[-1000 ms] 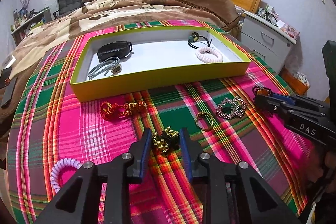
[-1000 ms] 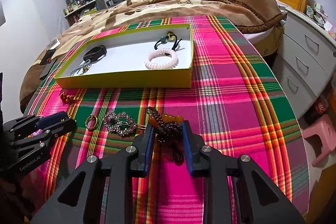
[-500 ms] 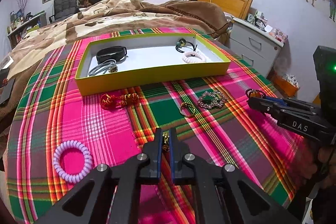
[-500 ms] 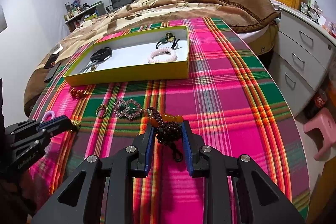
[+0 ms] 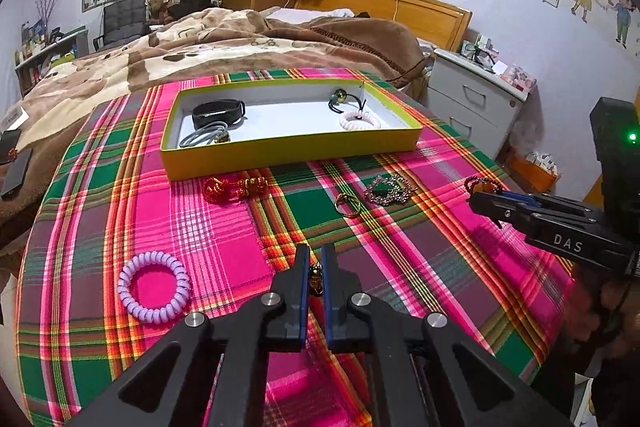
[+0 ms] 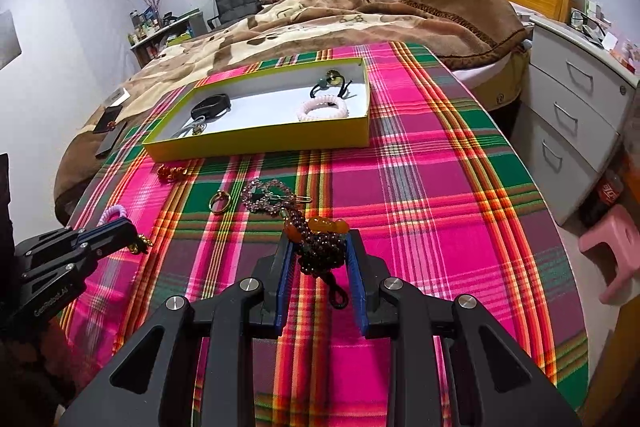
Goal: Organize jewelry
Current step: 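Close the left gripper on the gold brooch while the right gripper lifts the brown beaded keychain, then carry the brooch and keychain into the yellow box and open both grippers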
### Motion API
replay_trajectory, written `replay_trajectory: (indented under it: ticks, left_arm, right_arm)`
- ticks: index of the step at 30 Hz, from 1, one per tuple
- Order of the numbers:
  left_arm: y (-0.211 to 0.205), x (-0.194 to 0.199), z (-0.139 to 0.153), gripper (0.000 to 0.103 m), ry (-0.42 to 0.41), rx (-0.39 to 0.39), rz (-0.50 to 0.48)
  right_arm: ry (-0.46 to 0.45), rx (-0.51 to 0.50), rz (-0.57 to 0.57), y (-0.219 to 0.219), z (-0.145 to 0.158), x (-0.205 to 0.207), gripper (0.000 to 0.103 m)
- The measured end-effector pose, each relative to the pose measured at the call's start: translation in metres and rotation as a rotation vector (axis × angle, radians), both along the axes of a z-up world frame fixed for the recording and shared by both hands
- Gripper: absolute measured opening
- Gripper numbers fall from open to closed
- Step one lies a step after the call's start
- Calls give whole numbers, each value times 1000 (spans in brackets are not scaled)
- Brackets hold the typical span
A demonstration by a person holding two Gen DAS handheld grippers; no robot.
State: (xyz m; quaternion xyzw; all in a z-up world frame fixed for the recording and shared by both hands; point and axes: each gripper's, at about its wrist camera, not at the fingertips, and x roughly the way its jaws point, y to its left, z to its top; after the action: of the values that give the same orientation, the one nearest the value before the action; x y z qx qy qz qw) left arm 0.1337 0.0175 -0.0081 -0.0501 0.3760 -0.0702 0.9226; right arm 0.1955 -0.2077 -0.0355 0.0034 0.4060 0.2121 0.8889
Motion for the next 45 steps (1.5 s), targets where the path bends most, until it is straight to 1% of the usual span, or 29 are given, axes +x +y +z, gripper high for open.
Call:
replay_trajectory:
  ticks: [10,15,21,26,32,39,45]
  left_arm:
    - [15,-9,8,5,-10,-31,31]
    - [12,-10,18,5,-33,-27,22]
    - [7,-1,32,5,-59,-11,0]
    - [9,14,44,5,-81,5,-13]
    - [13,37,53,5,-95,23,-23]
    - [17,74,57,5,-98,45,-38]
    - [22,114,54,5,-84,41,-47]
  right_arm:
    - [-15,9,-1,-2,6,-6,26]
    - [-34,12,6,0,13,-8,26]
    - [-57,11,13,5,23,-6,26]
    - [-76,7,23,11,30,0,26]
    - [-94,3,43,23,38,16,26]
    - [-101,3,64,37,41,42,26]
    - [-102,-14,74,48,41,74,26]
